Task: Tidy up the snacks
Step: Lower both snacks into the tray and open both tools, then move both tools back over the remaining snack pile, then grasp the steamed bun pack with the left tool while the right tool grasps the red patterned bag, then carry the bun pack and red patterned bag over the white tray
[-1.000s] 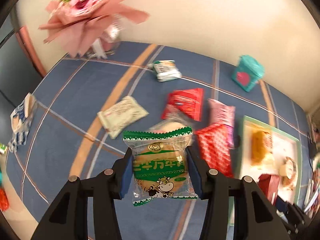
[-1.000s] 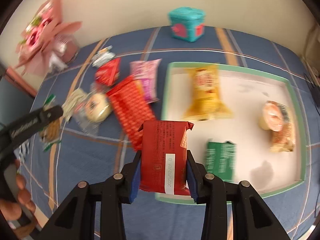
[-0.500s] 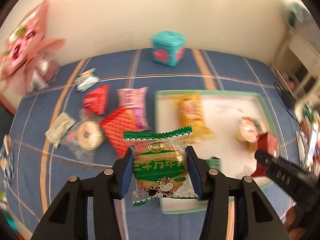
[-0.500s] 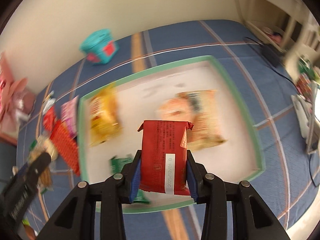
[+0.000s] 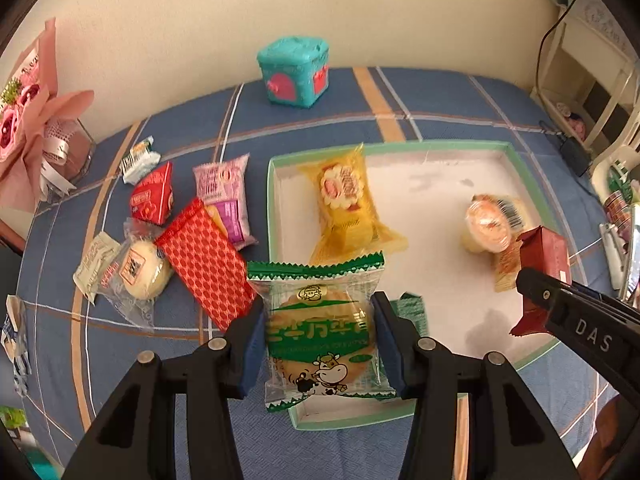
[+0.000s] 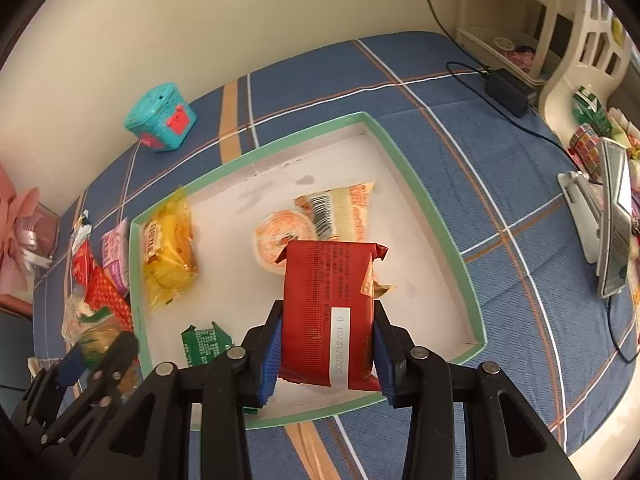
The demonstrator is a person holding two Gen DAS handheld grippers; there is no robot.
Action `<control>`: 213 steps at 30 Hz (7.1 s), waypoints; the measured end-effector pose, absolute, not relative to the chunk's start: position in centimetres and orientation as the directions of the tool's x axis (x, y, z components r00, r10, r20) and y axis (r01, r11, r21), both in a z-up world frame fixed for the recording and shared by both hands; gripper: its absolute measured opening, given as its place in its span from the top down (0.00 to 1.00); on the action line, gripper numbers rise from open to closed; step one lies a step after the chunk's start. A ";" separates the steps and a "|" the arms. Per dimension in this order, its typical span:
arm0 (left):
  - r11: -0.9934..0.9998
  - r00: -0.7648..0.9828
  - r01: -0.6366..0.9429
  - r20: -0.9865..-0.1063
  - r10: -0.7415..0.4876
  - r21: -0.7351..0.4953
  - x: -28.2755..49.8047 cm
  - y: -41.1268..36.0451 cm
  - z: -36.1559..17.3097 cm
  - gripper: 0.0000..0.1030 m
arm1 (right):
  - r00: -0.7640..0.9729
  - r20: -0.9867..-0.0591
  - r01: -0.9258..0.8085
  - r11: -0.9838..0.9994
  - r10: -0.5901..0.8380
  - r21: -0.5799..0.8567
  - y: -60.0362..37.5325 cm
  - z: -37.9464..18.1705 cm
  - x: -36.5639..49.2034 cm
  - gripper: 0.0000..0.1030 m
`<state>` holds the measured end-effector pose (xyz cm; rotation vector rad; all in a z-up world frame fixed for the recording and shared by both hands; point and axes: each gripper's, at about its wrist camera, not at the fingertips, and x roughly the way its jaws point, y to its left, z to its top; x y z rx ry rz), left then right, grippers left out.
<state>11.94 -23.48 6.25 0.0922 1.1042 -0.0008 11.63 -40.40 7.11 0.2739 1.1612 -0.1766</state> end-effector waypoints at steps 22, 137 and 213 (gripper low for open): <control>0.994 0.328 0.072 -0.943 0.054 0.082 12.2 -23.9 1.7 0.49 | 0.268 -0.964 0.218 0.973 0.007 0.068 -38.3 2.7 12.7 0.59; 0.970 0.374 -0.236 -0.927 0.038 -0.055 18.1 -3.8 2.7 0.30 | 0.357 -0.924 -0.320 0.947 0.138 0.018 -15.4 0.6 17.9 0.47; 0.966 0.463 -0.256 -0.875 0.138 0.017 11.9 -7.7 8.6 0.46 | 0.366 -0.902 -0.243 0.959 0.230 0.146 -20.0 6.4 11.3 0.54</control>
